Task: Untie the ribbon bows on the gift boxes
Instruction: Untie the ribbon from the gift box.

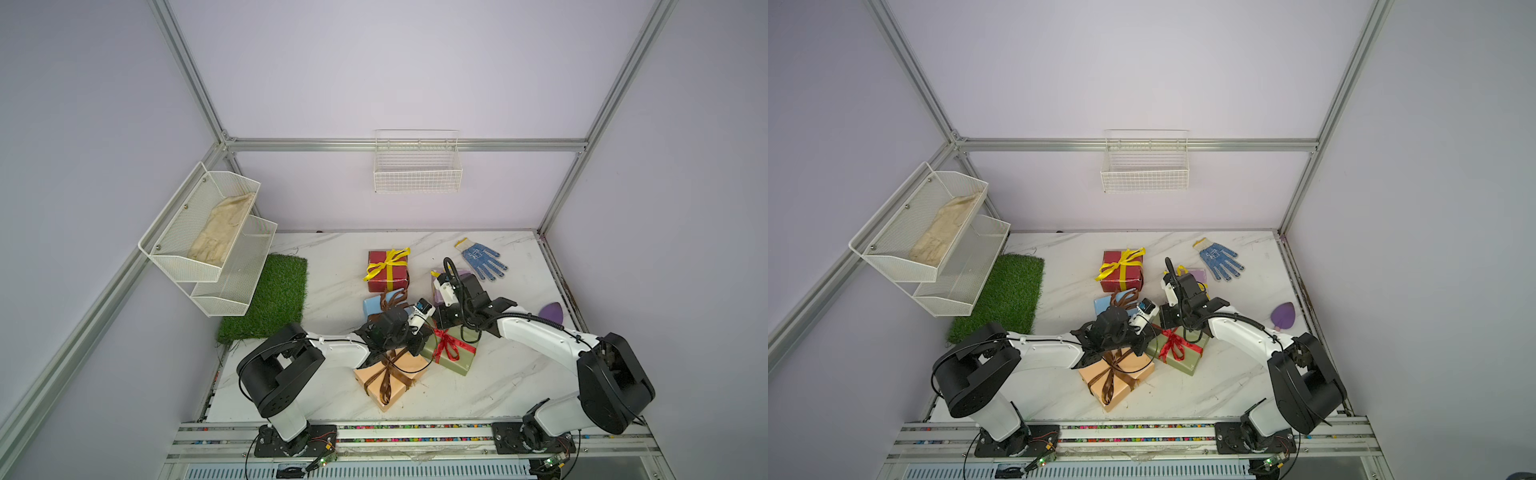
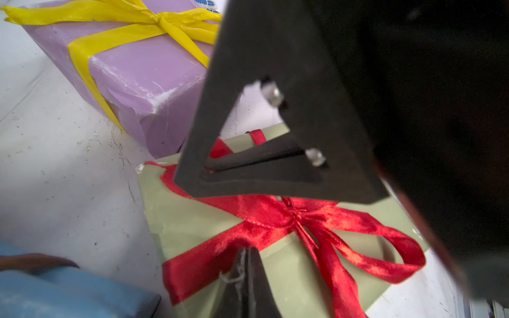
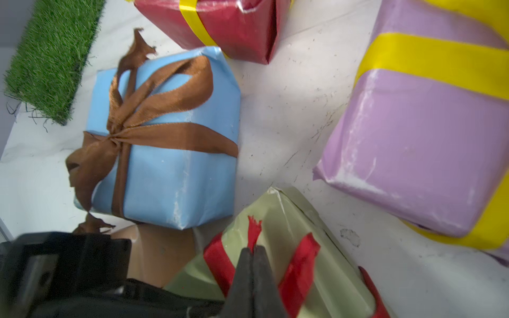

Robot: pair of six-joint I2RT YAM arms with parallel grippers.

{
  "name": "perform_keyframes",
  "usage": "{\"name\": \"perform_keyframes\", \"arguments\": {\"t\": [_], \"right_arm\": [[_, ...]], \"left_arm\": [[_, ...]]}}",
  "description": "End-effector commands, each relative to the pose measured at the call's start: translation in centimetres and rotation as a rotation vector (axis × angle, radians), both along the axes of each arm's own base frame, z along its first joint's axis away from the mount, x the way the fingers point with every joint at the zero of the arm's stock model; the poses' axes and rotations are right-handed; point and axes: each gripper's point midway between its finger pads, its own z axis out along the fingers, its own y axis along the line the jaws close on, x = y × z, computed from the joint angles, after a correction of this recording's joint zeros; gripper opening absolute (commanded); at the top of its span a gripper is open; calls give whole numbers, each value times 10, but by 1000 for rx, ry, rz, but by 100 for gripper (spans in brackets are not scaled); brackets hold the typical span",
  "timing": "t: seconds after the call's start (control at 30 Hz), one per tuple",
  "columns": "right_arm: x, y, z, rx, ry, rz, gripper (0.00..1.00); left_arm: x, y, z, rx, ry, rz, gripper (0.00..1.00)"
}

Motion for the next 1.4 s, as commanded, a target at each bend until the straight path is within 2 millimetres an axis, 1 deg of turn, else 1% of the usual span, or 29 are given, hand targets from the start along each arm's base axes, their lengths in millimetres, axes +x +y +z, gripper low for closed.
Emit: {"name": "perform_keyframes", "arguments": {"t": [0.0, 0.17, 0.33, 0.4, 0.57, 0.67, 0.8, 0.93, 1.03, 1.17, 1.23, 1.27, 1.3, 1.37], "right_arm": [[12, -1, 41, 30, -87, -46, 0], [21, -4, 71, 42, -163, -74, 0], [30, -7, 98, 27, -227, -90, 0], [31, -10, 121, 34, -280, -94, 0], [37, -13, 171, 44, -392, -100, 0], [40, -13, 196, 57, -448, -99, 0], [43, -13, 216, 62, -494, -100, 0], [46, -14, 222, 53, -512, -102, 0], [47, -14, 219, 45, -510, -101, 0], [55, -18, 200, 15, -460, -122, 0], [57, -23, 195, 2, -449, -137, 0], [63, -25, 183, -20, -427, -151, 0], [66, -30, 178, -38, -418, -168, 0], [75, -46, 164, -87, -395, -218, 0]], "left_arm": [[3, -6, 2, -19, -8, 10, 0], [-1, -1, -9, -25, 38, 40, 0], [-4, 0, -14, -21, 44, 44, 0], [-4, 0, -15, -20, 45, 43, 0], [-5, 1, -18, -13, 47, 44, 0], [-5, 1, -20, -9, 50, 44, 0], [-5, 2, -24, -2, 56, 50, 0], [-6, 2, -25, -1, 60, 49, 0], [-6, 2, -25, -1, 60, 48, 0], [-6, 1, -23, -7, 58, 45, 0], [-6, 1, -22, -9, 57, 45, 0], [-6, 1, -21, -11, 57, 42, 0], [-6, 1, -20, -13, 55, 42, 0], [-6, 0, -19, -15, 55, 41, 0]]}}
